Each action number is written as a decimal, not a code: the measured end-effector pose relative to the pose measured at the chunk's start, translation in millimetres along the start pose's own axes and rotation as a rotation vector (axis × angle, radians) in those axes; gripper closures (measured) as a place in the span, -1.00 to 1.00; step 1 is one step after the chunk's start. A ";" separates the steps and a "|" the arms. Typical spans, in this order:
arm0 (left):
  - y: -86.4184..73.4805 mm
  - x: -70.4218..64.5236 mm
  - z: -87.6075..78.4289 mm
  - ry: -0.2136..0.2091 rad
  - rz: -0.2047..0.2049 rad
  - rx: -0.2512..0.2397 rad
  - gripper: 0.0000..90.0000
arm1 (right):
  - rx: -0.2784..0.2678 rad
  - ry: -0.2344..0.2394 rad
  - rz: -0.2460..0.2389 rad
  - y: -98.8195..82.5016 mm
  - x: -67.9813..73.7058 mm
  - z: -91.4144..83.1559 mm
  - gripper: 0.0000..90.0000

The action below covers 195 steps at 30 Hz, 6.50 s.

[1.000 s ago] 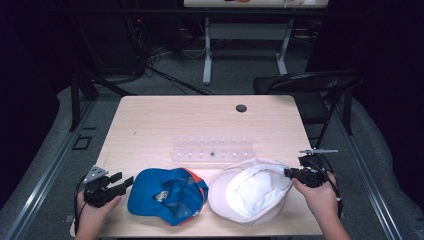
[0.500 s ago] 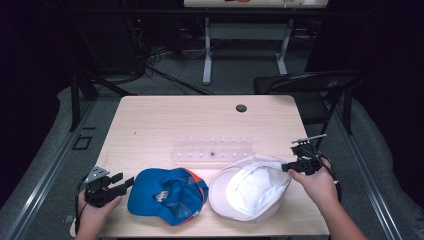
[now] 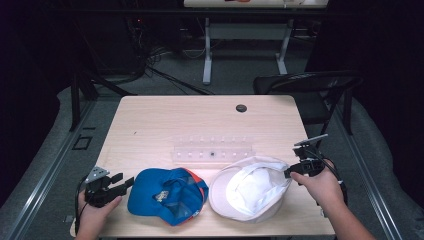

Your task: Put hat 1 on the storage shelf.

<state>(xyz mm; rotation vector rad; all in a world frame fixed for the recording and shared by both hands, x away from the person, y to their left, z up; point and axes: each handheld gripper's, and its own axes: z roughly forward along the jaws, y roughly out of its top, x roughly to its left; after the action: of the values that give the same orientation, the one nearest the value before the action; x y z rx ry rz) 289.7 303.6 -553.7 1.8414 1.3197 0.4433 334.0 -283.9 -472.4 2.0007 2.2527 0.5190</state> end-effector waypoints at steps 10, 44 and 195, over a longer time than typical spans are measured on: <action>0.3 -0.9 3.2 0.002 0.007 0.010 0.04 | 0.050 0.001 0.074 -2.7 0.2 7.9 0.46; -0.4 0.8 2.4 0.019 -0.002 0.011 0.02 | 0.167 0.192 0.119 -12.3 -15.1 4.2 0.78; 0.8 -0.6 -5.0 -0.008 -0.003 -0.007 0.03 | -0.110 0.829 0.265 139.0 123.0 -108.1 0.80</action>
<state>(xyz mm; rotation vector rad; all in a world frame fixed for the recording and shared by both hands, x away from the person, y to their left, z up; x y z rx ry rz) 286.5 305.0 -550.0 1.8332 1.3142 0.4385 417.8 -172.6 -308.8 2.3090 2.2130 1.7273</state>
